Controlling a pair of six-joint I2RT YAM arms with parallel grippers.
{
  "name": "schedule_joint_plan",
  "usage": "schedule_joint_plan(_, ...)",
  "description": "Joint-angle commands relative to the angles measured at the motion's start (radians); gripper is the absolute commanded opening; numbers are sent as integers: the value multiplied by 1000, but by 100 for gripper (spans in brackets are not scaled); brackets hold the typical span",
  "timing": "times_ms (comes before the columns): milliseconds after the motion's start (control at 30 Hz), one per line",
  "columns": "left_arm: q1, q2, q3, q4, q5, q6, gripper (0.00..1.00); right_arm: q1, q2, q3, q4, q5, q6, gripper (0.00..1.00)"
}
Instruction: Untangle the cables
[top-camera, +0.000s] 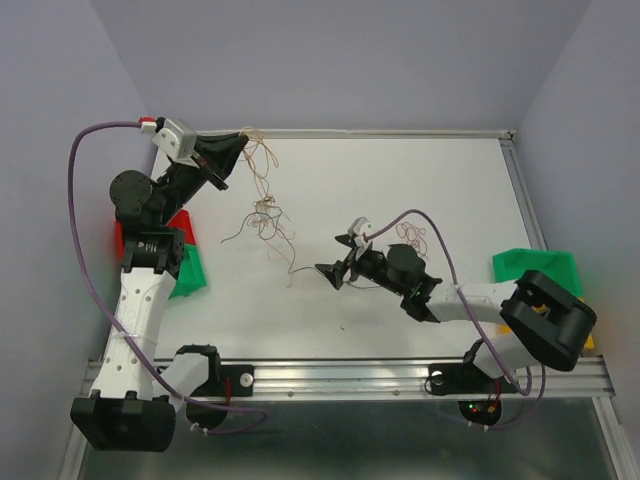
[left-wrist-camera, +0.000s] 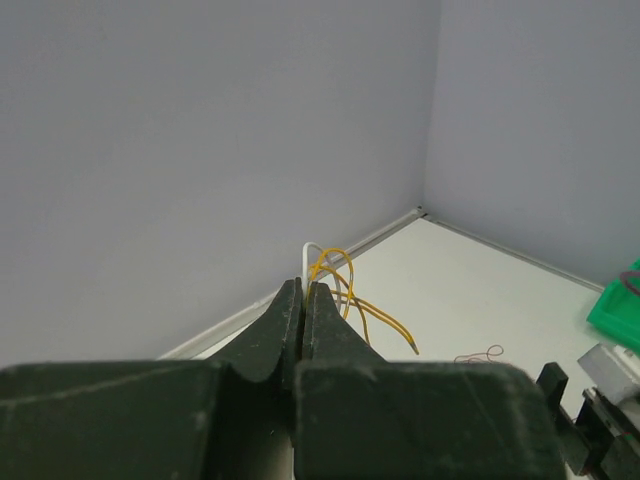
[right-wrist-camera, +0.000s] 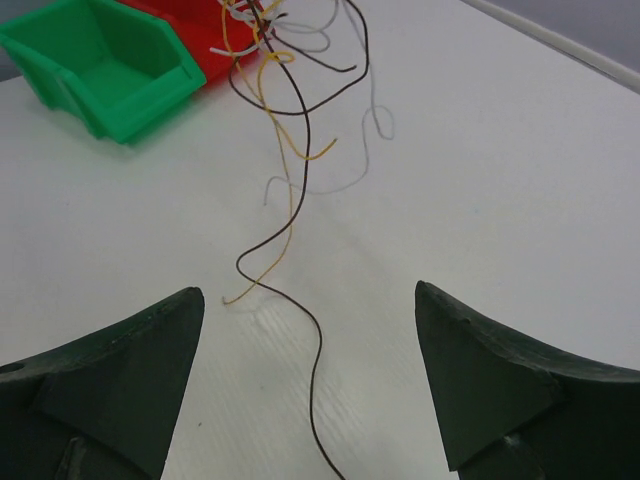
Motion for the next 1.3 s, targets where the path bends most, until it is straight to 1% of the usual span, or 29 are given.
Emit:
schedule_joint_plan(0,-5,-12,96,53,-11,-37,0,-2,121,118,191,-99,37,91)
schedule_joint_plan(67,-6,-15,111,55,-9,-51,0,-2,214,182,235,-123,38,92)
schedule_joint_plan(100,-8,-15,123,55,-9,-57,0,-4,243,205,254,-128,76,92)
schedule_joint_plan(133,-11,-15,131,55,-12,-66,0,-4,303,225,268,-130,85,92)
schedule_joint_plan(233,-14,-10,159,56,-14,-76,0,-2,391,302,335,-133,123,92)
schedule_joint_plan(333,-15,-1,188,55,-20,-83,0,-2,521,401,375,-142,156,91)
schedule_joint_plan(367,-15,2,196,55,-23,-85,0,-4,552,429,380,-124,165,86)
schedule_joint_plan(400,-15,1,202,55,-26,-85,0,-2,607,470,378,-104,177,77)
schedule_joint_plan(433,-15,-2,200,55,-43,-79,0,-4,622,474,383,-70,179,54)
schedule_joint_plan(467,-15,-5,199,52,-61,-73,0,-2,630,469,392,-20,182,42)
schedule_joint_plan(500,-15,-13,191,33,-90,-44,0,-2,610,414,430,-6,183,29)
schedule_joint_plan(533,-15,-21,185,20,-130,-25,0,-2,589,373,467,14,188,22)
schedule_joint_plan(567,-15,-30,177,0,-233,4,0,-2,565,318,511,45,194,19)
schedule_joint_plan(600,-17,-59,135,-5,-291,54,0,-2,497,231,562,115,193,17)
schedule_joint_plan(633,-17,-85,111,-4,-443,67,0,-2,462,184,561,178,188,17)
schedule_joint_plan(667,-17,-85,88,4,-502,81,0,-4,428,143,561,179,183,15)
schedule_joint_plan(700,-17,-96,64,10,-564,126,0,-4,350,56,559,261,171,9)
schedule_joint_plan(733,-15,-96,59,7,-576,136,0,-4,319,55,559,316,160,7)
schedule_joint_plan(767,-17,-94,56,-9,-596,141,0,-4,249,-10,550,427,133,2)
schedule_joint_plan(833,-17,-94,45,-13,-598,160,0,-6,219,-55,507,554,111,1)
schedule_joint_plan(867,-17,-94,39,-14,-590,157,0,-6,155,-72,474,614,107,0)
schedule_joint_plan(900,-15,-88,35,-17,-592,154,0,-7,130,-80,408,731,107,1)
schedule_joint_plan(967,-17,-73,31,-23,-604,156,0,-12,68,-115,375,862,116,0)
schedule_joint_plan(1067,-17,-62,18,-22,-630,150,0,-24,20,-157,369,941,139,1)
schedule_joint_plan(1100,-17,-61,-2,-10,-629,144,0,-33,-15,-181,365,1000,154,1)
schedule_joint_plan(1167,-17,-61,-24,10,-629,144,0,-42,-52,-204,352,1065,156,1)
schedule_joint_plan(1200,-17,-59,-40,29,-623,113,0,-48,-92,-229,346,1089,159,2)
schedule_joint_plan(1233,-17,-56,-48,36,-615,104,0,-49,-118,-241,342,1106,160,12)
schedule_joint_plan(1267,-15,-56,-56,42,-594,93,0,-50,-144,-256,337,1116,159,17)
